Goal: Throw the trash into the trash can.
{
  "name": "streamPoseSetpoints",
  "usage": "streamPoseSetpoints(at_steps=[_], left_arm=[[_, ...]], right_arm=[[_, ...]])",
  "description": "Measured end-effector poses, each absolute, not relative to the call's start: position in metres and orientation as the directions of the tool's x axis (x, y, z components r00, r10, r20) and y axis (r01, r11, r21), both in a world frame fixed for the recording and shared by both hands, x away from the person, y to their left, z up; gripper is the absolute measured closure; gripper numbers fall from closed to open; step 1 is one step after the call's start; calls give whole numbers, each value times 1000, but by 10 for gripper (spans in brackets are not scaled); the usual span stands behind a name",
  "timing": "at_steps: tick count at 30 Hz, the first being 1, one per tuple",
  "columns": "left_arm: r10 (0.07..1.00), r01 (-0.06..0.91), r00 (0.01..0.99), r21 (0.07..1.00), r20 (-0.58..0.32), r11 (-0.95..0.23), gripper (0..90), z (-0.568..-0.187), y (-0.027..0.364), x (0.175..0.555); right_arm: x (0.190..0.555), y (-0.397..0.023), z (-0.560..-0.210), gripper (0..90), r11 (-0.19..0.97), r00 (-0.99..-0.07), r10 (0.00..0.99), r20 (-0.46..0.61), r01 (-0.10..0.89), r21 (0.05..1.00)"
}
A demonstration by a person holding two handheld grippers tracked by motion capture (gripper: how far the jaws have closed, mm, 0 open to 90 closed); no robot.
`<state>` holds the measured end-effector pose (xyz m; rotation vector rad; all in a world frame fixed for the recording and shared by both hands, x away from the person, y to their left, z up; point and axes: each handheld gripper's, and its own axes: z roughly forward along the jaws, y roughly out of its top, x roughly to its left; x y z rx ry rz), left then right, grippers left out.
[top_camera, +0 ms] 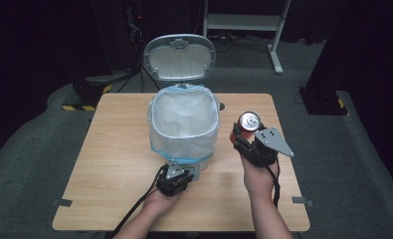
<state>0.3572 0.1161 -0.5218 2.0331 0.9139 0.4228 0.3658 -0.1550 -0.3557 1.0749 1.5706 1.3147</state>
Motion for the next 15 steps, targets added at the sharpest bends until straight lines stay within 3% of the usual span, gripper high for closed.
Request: streamPoseSetpoints(at_steps=[15], left_arm=[[736,445,677,809,-23,-384,713,-522,115,357]], right_arm=[[367,-145,-324,341,79,-333,941,-64,32,996]])
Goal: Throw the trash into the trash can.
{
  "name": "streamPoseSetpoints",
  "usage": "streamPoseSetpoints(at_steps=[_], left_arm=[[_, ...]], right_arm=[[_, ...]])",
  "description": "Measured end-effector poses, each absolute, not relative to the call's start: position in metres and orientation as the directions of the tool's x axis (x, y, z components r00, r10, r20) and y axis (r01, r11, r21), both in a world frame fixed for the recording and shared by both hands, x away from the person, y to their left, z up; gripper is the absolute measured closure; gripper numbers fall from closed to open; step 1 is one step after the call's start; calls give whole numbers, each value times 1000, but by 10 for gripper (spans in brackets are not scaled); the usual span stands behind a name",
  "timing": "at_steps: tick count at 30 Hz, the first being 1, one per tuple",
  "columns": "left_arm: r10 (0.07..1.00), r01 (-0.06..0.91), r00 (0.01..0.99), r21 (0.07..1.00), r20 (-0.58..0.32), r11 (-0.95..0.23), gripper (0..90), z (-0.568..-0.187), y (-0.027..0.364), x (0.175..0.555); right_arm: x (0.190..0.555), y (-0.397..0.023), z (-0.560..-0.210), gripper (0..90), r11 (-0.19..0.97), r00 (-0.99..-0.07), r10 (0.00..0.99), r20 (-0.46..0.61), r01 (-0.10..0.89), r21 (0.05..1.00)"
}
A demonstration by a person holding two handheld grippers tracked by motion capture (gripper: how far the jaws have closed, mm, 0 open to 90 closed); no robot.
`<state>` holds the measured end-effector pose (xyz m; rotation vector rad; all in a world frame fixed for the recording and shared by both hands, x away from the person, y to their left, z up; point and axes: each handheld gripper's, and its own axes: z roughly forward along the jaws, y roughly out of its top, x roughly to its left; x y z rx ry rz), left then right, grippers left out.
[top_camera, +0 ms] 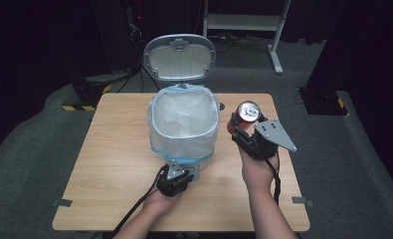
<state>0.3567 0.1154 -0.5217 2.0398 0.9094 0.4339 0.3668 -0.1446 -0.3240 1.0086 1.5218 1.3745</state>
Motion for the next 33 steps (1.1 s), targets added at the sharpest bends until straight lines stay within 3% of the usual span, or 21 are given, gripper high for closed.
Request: streamPoseSetpoints(at_steps=[15,33], left_arm=[[737,452,675,811,-38,-372,713,-522,116,357],[736,460,675,808,-49,-369,714,-522,117,358]], right_arm=[[372,-119,-286,341,127,-331,933,-138,-56,990],[377,-98,-263,341,137,-356,921,-159,-86,987]])
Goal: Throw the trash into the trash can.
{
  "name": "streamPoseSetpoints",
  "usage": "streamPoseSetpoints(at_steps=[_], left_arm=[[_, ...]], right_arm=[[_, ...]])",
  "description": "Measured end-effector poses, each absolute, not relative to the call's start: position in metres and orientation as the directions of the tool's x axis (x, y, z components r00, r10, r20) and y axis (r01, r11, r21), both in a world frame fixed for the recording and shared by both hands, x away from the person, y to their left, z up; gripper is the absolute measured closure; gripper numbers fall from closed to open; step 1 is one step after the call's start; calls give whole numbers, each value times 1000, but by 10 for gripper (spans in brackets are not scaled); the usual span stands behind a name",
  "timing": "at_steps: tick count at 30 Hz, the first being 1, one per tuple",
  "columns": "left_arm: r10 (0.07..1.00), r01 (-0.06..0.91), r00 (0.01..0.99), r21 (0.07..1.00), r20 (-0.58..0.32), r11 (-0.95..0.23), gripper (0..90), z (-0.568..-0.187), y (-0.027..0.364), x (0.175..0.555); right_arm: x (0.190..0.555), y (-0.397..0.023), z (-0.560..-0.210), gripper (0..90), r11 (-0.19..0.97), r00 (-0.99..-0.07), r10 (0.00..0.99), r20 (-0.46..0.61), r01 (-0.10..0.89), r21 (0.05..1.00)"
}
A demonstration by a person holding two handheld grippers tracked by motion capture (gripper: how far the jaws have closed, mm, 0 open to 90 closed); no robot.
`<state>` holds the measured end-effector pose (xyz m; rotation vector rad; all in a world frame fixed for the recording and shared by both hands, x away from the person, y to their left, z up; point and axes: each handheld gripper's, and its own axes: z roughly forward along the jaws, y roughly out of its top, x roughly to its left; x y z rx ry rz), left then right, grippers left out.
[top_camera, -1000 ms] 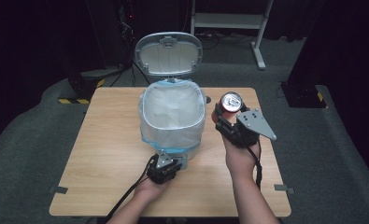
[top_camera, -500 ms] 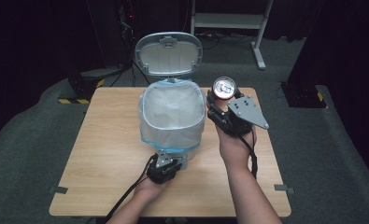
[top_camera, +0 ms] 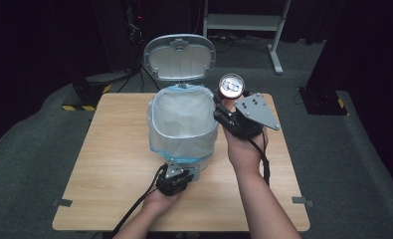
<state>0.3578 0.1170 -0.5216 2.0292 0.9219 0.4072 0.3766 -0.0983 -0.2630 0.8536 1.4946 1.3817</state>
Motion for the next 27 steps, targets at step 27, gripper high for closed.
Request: streamPoseSetpoints(at_steps=[27], left_arm=[[732,469,677,808,-71,-356,715,-522,119,359]], right_arm=[[402,-45,-270,339,110,-450,887,-103,-11,994]])
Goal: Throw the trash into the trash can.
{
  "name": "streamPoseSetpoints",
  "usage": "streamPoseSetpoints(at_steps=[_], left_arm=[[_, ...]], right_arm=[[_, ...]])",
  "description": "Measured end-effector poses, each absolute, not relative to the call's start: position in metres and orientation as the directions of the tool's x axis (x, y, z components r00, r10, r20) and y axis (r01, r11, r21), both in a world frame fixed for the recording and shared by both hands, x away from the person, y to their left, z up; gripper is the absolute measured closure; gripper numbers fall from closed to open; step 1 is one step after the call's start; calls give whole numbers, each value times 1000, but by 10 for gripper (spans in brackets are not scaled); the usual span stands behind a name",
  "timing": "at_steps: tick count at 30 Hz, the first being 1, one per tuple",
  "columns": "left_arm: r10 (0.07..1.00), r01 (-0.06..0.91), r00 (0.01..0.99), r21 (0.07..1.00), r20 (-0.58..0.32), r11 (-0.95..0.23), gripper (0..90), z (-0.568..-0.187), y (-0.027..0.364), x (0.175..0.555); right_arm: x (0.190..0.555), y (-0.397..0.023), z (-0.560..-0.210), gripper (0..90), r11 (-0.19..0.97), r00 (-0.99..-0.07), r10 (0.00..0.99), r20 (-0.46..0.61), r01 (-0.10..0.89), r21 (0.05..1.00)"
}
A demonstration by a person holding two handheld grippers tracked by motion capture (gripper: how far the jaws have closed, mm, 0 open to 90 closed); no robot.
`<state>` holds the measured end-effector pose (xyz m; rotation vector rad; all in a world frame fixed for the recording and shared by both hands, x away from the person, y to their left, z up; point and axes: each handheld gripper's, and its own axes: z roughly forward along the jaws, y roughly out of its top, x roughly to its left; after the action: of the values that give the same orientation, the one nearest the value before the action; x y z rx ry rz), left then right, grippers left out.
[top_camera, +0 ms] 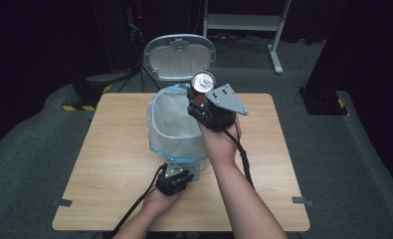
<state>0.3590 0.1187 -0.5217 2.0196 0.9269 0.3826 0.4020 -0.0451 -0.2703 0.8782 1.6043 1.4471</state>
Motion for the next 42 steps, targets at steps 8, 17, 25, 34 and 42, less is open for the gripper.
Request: streamPoseSetpoints(at_steps=[8,17,25,34,42], left_arm=[[731,468,679,806,-65,-362,715,-522,119,359],[731,467,679,807,-66,-362,712,-522,119,359],[733,465,677,807,-61,-363,713,-522,119,358],[734,464,677,807,-57,-365,714,-521,118,358],[736,457,676,807,-40,-375,714,-521,117,358]], right_arm=[[409,-32,-268,334,104,-491,867,-86,9,995],[409,-23,-264,311,108,-505,858,-97,-8,994],[407,-23,-264,315,122,-513,852,-104,2,992],[394,-38,-264,330,151,-470,871,-144,-23,988],[386,-73,-284,356,122,-466,879,-104,9,992]])
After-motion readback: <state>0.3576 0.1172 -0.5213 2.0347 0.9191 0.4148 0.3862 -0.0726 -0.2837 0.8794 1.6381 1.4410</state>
